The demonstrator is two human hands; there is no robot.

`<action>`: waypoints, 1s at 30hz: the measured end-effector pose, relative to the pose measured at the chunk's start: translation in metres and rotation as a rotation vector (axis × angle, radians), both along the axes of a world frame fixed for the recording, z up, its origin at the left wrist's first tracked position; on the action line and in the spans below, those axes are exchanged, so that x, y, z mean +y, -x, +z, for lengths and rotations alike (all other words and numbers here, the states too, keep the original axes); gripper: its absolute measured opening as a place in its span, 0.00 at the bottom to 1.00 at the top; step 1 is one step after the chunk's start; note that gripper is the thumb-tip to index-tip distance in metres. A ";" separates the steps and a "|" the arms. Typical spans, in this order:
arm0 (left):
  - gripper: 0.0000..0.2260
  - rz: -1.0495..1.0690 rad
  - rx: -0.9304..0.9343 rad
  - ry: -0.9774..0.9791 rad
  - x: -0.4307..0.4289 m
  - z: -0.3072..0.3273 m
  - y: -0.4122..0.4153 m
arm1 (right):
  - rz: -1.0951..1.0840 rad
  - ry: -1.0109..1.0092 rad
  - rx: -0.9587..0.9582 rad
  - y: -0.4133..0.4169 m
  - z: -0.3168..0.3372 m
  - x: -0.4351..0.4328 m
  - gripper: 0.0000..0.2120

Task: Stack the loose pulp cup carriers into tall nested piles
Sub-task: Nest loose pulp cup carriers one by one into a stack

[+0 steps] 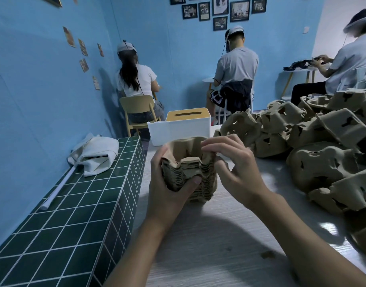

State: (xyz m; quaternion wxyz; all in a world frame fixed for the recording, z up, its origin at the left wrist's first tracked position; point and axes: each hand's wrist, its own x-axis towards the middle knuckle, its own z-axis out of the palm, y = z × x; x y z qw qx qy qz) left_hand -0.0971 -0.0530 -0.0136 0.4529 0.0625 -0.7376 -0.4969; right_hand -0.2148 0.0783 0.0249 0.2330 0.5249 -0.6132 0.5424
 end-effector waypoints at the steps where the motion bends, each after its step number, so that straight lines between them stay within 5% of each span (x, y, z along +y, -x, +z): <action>1: 0.37 0.010 -0.002 0.014 -0.001 -0.001 0.000 | -0.009 0.015 -0.014 0.001 -0.001 -0.001 0.17; 4: 0.34 0.015 0.005 0.001 -0.001 -0.001 0.000 | -0.131 0.037 -0.168 0.013 -0.007 -0.006 0.15; 8: 0.35 -0.025 0.008 -0.039 -0.002 0.000 0.002 | -0.305 -0.244 -0.396 0.055 -0.021 -0.017 0.16; 17: 0.37 -0.025 0.015 -0.051 -0.006 -0.003 0.007 | -0.594 -0.606 -0.391 0.112 -0.013 -0.067 0.29; 23: 0.37 -0.043 0.040 -0.064 -0.007 -0.005 0.008 | -0.711 -0.606 -0.487 0.124 -0.013 -0.090 0.27; 30: 0.35 -0.033 0.040 -0.046 -0.009 -0.007 0.008 | -0.829 -0.413 -0.292 0.115 -0.013 -0.092 0.15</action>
